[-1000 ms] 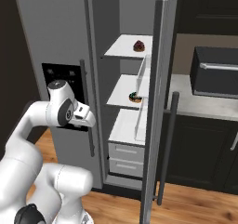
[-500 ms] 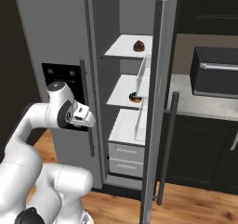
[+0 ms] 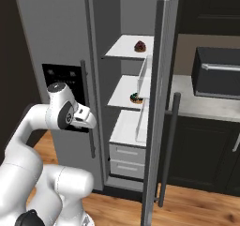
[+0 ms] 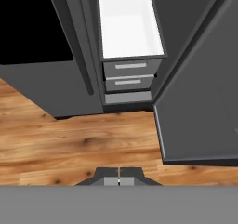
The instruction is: Take the cake and donut from the fridge and place them on the empty tray on the dining counter.
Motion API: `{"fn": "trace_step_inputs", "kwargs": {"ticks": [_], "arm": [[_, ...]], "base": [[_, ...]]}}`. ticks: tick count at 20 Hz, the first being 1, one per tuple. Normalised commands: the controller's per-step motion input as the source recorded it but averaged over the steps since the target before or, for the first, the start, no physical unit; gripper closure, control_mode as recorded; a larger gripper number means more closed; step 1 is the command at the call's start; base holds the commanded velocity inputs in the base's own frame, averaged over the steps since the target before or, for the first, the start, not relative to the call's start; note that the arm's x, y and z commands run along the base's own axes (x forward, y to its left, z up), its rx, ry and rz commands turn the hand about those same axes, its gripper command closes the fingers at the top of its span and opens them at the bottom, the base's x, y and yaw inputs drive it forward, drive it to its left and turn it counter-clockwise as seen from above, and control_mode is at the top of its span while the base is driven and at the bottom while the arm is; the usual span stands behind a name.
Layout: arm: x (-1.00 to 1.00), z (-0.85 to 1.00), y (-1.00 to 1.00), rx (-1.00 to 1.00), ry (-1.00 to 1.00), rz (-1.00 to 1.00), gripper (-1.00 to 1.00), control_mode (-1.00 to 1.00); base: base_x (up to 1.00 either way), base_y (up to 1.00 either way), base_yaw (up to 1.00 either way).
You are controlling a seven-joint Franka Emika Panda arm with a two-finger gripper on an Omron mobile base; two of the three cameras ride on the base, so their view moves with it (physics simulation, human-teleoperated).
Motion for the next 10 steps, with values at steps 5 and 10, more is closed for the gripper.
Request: {"fn": "trace_step_inputs", "kwargs": {"ticks": [5,10], "arm": [[0.0,0.0,0.0,0.0,0.0,0.0,1.0,1.0],[0.0,0.0,0.0,0.0,0.0,0.0,1.0,1.0]], "base": [[0.29,0.0,0.0],[0.45,0.0,-0.01]]}}
